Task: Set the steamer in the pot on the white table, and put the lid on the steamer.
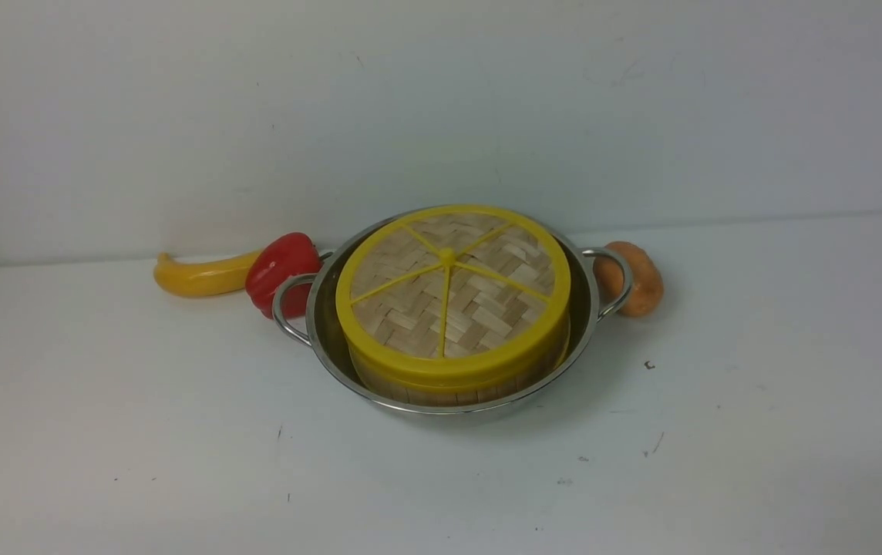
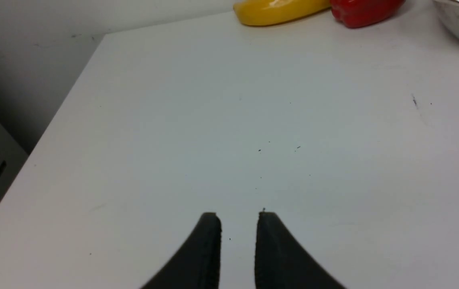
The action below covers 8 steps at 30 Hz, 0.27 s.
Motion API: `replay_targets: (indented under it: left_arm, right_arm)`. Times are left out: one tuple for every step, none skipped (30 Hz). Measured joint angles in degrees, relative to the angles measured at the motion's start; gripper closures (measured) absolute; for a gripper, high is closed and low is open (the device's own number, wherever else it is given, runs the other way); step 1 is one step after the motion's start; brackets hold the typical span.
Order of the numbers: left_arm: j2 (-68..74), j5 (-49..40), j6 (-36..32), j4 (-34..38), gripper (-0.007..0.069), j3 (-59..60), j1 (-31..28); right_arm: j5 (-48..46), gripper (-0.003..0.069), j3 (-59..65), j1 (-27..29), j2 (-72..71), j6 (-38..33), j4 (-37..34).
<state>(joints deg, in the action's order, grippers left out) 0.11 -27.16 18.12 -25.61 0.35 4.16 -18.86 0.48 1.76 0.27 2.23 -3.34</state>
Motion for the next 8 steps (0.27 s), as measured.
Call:
replay_targets:
  left_arm:
    - [0.0,0.0,0.0,0.0,0.0498,0.0,0.0]
    - [0.0,0.0,0.0,-0.1,0.0497,0.0,0.0]
    - [0.0,0.0,0.0,0.0,0.0491,0.0,0.0]
    - [0.0,0.0,0.0,0.0,0.0491,0.0,0.0]
    - [0.0,0.0,0.0,0.0,0.0488,0.0,0.0]
    - [0.0,0.0,0.0,0.0,0.0487,0.0,0.0]
    - [0.0,0.0,0.0,0.0,0.0488,0.0,0.0]
    - [0.0,0.0,0.0,-0.1,0.0484,0.0,0.0]
  right_arm:
    - [0.0,0.0417,0.0,0.0,0.0,0.0,0.0]
    - [0.0,0.0417,0.0,0.0,0.0,0.0,0.0]
    - [0.0,0.0417,0.0,0.0,0.0,0.0,0.0]
    - [0.0,0.0417,0.0,0.0,0.0,0.0,0.0]
    - [0.0,0.0417,0.0,0.0,0.0,0.0,0.0]
    - [0.0,0.0417,0.0,0.0,0.0,0.0,0.0]
    - [0.0,0.0417,0.0,0.0,0.0,0.0,0.0]
    - [0.0,0.0417,0.0,0.0,0.0,0.0,0.0]
